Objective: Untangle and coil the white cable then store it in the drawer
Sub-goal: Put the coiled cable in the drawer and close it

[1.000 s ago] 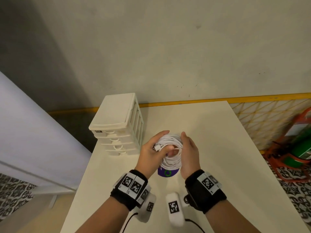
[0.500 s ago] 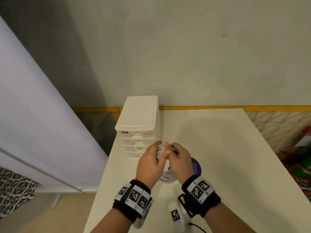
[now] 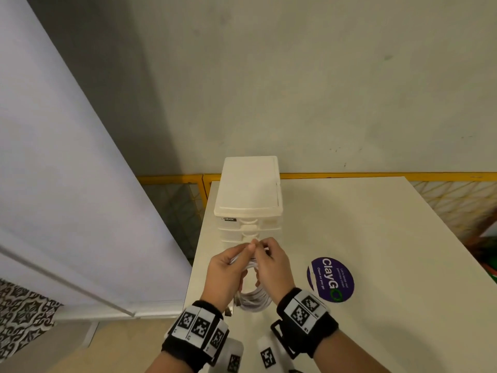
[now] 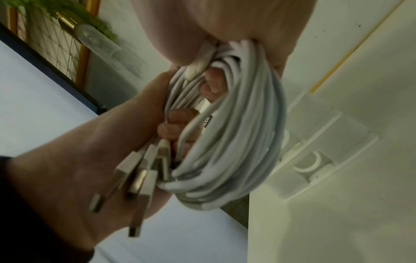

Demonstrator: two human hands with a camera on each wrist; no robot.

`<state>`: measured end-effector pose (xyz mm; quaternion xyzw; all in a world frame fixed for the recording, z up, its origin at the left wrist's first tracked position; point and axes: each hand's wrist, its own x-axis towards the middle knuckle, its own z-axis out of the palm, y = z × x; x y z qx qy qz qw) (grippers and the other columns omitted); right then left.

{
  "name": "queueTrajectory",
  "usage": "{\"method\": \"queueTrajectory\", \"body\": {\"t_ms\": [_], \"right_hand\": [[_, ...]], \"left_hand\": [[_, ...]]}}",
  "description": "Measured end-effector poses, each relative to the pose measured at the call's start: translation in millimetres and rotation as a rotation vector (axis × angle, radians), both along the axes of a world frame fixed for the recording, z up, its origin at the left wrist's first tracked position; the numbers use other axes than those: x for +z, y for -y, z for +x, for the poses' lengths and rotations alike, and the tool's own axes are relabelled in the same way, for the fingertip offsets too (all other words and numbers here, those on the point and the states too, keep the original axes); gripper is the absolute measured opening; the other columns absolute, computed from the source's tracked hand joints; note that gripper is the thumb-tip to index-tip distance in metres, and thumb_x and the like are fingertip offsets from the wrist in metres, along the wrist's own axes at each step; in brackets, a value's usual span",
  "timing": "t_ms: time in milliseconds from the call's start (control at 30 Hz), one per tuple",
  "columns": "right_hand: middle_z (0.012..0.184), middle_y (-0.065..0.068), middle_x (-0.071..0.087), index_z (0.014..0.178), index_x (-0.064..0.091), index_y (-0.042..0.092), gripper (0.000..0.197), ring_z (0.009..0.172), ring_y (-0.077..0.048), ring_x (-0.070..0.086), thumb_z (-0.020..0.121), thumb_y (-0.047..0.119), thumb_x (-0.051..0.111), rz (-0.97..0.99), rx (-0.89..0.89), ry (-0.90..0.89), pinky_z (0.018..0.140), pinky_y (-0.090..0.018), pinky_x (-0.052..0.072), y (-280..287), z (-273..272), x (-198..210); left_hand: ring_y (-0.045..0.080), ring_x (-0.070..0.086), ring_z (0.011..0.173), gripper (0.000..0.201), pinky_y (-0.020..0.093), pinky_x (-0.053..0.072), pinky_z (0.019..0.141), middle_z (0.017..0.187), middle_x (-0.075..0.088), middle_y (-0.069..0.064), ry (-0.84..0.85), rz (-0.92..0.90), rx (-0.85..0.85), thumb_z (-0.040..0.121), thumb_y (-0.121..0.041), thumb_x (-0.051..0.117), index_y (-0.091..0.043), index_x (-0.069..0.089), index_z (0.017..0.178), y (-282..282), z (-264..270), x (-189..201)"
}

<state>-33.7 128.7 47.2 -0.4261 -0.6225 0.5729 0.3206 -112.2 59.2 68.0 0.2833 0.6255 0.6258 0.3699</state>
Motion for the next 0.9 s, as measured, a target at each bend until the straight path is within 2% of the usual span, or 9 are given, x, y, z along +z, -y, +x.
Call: {"method": "queueTrajectory", "body": {"t_ms": [133,233,333,433,500,600,767,833,900], "right_hand": [[0.07,-0.003,0.062,0.081,0.056,0.017,0.025,0.061,-0.017,0.057,0.094,0.035,0.045,-0.139,0.026,-0.115,0.059,-0.034,0.047,3.9,-16.6,-5.6],[0.077,-0.008,0.064,0.089,0.057,0.014,0.026,0.068,-0.022,0.061,0.096,0.034,0.042,-0.186,-0.021,-0.131,0.065,-0.037,0.051,-2.4,-13.9,-10.4],[0.076,-0.008,0.062,0.099,0.056,0.008,0.022,0.06,-0.021,0.058,0.094,0.026,0.046,-0.322,-0.096,-0.054,0.057,-0.031,0.048,-20.1,-2.5,-22.9],[0.075,-0.009,0.061,0.103,0.056,0.005,0.023,0.057,-0.021,0.056,0.094,0.024,0.047,-0.472,-0.064,0.08,0.054,-0.03,0.048,-36.9,-1.1,-37.0],[0.073,-0.008,0.06,0.103,0.056,0.004,0.026,0.056,-0.022,0.056,0.093,0.028,0.049,-0.536,-0.011,0.122,0.053,-0.03,0.047,-42.5,-8.0,-43.5],[0.073,-0.007,0.061,0.093,0.058,0.008,0.024,0.056,-0.021,0.056,0.091,0.032,0.053,-0.596,0.011,0.094,0.052,-0.029,0.047,-44.0,-20.1,-47.4],[0.071,-0.005,0.063,0.081,0.061,0.011,0.019,0.055,-0.019,0.057,0.087,0.029,0.061,-0.559,-0.07,0.053,0.052,-0.029,0.048,-41.8,-31.6,-53.9],[0.069,-0.004,0.062,0.086,0.063,0.01,0.018,0.052,-0.019,0.057,0.088,0.027,0.059,-0.508,-0.093,0.076,0.049,-0.028,0.048,-41.5,-33.1,-59.8],[0.067,-0.004,0.061,0.09,0.063,0.008,0.018,0.048,-0.018,0.056,0.089,0.025,0.057,-0.466,-0.099,0.101,0.046,-0.025,0.047,-41.4,-34.0,-63.6]], "left_hand": [[0.008,0.046,0.04,0.019,0.019,0.037,0.039,0.047,0.059,-0.003,-0.026,-0.052,0.025,0.092,-0.011,0.057,-0.003,0.074,0.091,2.0,-24.4,-4.5],[0.02,0.06,0.057,0.017,0.024,0.05,0.051,0.066,0.069,0.011,-0.035,-0.069,0.056,0.089,-0.013,0.06,-0.004,0.074,0.09,1.8,-49.4,-0.5],[0.025,0.049,0.056,0.019,0.027,0.041,0.047,0.064,0.058,0.016,-0.102,-0.091,0.089,0.091,-0.02,0.058,-0.008,0.072,0.089,0.3,-76.3,13.7],[0.015,0.039,0.04,0.029,0.02,0.036,0.039,0.048,0.047,0.002,-0.178,-0.107,0.096,0.093,-0.028,0.056,-0.016,0.066,0.069,-12.3,-95.9,33.9],[0.013,0.035,0.036,0.033,0.02,0.033,0.037,0.046,0.044,0.0,-0.196,-0.108,0.081,0.093,-0.029,0.056,-0.018,0.063,0.062,-28.3,-102.5,45.1],[0.015,0.034,0.038,0.037,0.023,0.034,0.041,0.047,0.044,0.003,-0.211,-0.124,0.025,0.091,-0.028,0.058,-0.021,0.061,0.054,-50.9,-105.1,53.4],[0.013,0.034,0.038,0.03,0.018,0.033,0.037,0.047,0.044,0.002,-0.174,-0.251,-0.007,0.089,-0.032,0.058,-0.017,0.067,0.064,-66.4,-109.1,54.0],[0.013,0.034,0.037,0.032,0.019,0.033,0.037,0.045,0.044,0.0,-0.189,-0.296,-0.034,0.089,-0.033,0.057,-0.007,0.073,0.08,-68.0,-109.6,53.2],[0.013,0.034,0.036,0.039,0.018,0.032,0.037,0.044,0.043,0.001,-0.21,-0.313,-0.028,0.088,-0.032,0.057,0.004,0.07,0.094,-70.6,-109.2,51.8]]}}
